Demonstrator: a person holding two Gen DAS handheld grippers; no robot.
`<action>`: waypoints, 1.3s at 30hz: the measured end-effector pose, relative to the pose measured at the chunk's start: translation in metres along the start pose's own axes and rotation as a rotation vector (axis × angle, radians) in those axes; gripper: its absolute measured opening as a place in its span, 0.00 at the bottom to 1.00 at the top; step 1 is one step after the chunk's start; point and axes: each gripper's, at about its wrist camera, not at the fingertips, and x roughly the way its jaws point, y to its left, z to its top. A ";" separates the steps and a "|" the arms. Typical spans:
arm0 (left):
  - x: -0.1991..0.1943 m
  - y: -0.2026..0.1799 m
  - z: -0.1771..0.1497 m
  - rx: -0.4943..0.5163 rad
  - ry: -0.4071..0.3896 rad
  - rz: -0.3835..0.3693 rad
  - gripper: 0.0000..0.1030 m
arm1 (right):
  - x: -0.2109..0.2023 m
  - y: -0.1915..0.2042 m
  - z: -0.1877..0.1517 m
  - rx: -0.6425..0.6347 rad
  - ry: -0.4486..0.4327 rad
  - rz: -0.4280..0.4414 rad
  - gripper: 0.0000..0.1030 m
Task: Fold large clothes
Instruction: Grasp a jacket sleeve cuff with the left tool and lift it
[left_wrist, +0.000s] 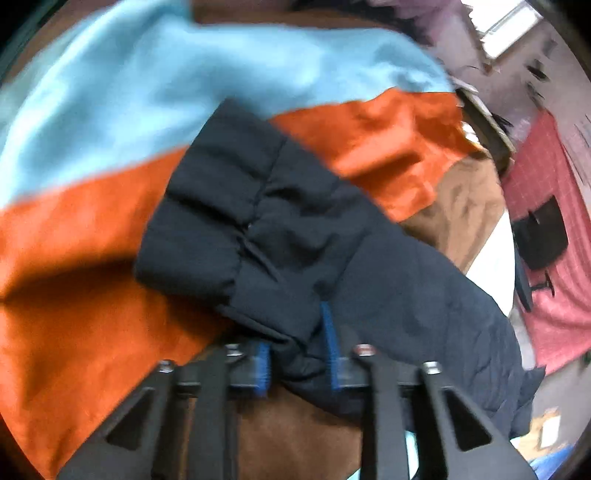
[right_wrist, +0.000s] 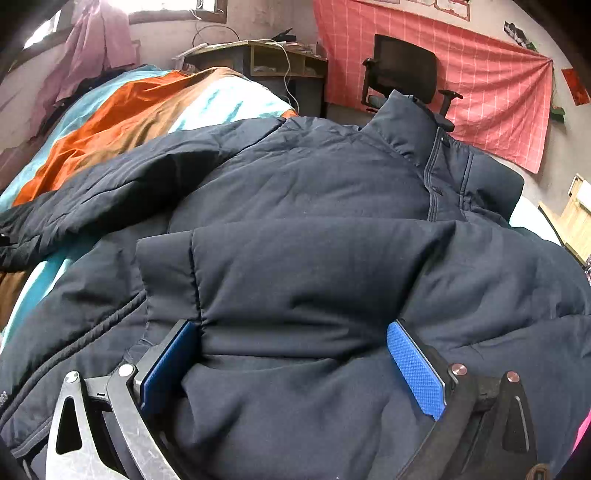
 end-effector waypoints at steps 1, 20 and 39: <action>-0.005 -0.007 0.002 0.033 -0.021 -0.009 0.10 | 0.000 0.001 -0.001 -0.002 -0.004 -0.003 1.00; -0.199 -0.254 -0.105 0.947 -0.328 -0.698 0.05 | -0.120 -0.066 -0.036 0.193 -0.250 -0.053 1.00; -0.136 -0.322 -0.358 1.363 0.147 -0.842 0.04 | -0.213 -0.242 -0.095 0.610 -0.260 -0.113 1.00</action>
